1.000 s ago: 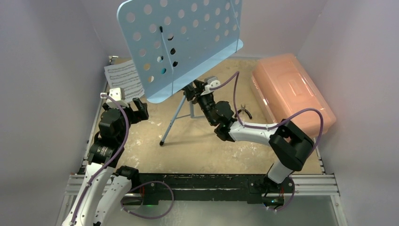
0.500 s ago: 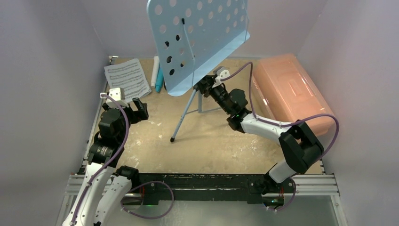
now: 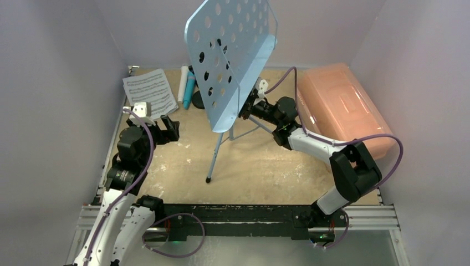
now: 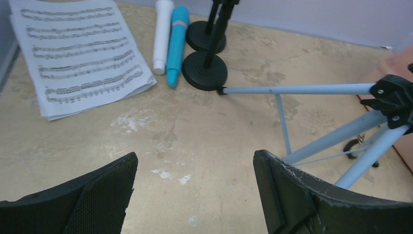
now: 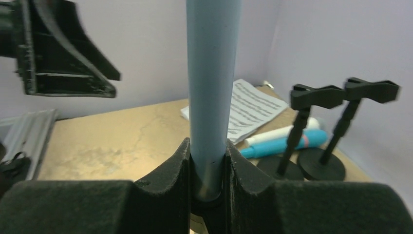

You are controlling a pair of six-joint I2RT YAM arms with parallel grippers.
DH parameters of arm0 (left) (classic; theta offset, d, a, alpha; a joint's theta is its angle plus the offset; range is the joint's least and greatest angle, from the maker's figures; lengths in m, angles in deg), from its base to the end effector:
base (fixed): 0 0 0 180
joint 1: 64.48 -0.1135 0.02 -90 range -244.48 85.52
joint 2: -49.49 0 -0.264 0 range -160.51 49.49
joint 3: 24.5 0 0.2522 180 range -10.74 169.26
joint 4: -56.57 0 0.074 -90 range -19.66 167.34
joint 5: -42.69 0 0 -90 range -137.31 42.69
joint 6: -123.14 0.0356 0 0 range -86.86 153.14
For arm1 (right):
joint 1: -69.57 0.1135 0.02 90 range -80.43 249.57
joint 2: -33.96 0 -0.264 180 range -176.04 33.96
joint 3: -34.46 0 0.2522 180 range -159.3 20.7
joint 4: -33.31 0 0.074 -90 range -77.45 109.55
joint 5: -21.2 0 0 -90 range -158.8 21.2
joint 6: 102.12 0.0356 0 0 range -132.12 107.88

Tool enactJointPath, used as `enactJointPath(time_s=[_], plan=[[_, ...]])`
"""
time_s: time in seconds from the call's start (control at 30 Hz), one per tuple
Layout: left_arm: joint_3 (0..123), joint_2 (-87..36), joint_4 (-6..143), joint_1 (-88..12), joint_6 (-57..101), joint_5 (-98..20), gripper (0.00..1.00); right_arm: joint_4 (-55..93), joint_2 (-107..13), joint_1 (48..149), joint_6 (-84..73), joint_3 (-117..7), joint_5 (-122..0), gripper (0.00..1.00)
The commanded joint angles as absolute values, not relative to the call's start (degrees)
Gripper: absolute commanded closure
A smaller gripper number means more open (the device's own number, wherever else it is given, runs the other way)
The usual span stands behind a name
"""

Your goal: Pack up the instrument practice props

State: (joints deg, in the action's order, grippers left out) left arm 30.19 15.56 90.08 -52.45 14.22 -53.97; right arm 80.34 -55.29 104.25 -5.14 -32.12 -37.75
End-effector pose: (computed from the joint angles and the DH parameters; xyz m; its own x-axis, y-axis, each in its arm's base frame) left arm 0.1412 -0.0259 0.3261 -0.2354 -0.2791 -0.9309 0.0212 0.9562 -0.2920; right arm 0.2728 0.2111 0.3234 0.2305 0.2861 -0.9301 -0.9086 0.4054 -0.1005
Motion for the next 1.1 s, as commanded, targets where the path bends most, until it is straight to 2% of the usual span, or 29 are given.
enactJointPath(time_s=[0.0, 0.2, 0.37, 0.47, 0.57, 0.77, 0.9, 1.07], plan=[[29.0, 13.6, 84.6, -52.7, 13.8, -44.0, 0.12, 88.4, -56.1, 104.2, -3.7, -37.5, -23.1, 1.00], [26.1, 9.5, 73.2, -52.7, 4.6, -30.6, 0.12, 90.5, -59.3, 103.4, -1.1, -39.3, -18.4, 1.00], [23.9, 3.4, 59.1, -52.7, -7.4, -25.4, 0.13, 88.9, -58.4, 103.4, -2.9, -37.8, -19.8, 0.97], [24.0, 0.1, 52.4, -52.5, -13.3, -23.1, 0.15, 87.3, -57.5, 103.4, -4.4, -36.6, -21.5, 0.84], [25.0, -2.7, 48.8, -51.3, -13.6, -22.8, 0.16, 86.8, -56.2, 103.4, -5.5, -35.2, -23.8, 0.66], [29.2, -7.7, 48.7, -45.6, -5.4, -23.9, 0.17, 85.0, -52.0, 103.4, -6.4, -32.7, -29.4, 0.45], [29.3, -9.6, 46.8, -43.2, 0.2, -25.8, 0.18, 85.0, -48.6, 103.4, -5.6, -29.5, -34.5, 0.36], [27.7, -9.6, 40.9, -43.2, 7.1, -25.7, 0.19, 87.4, -45.6, 103.4, -2.6, -24.0, -41.1, 0.34]])
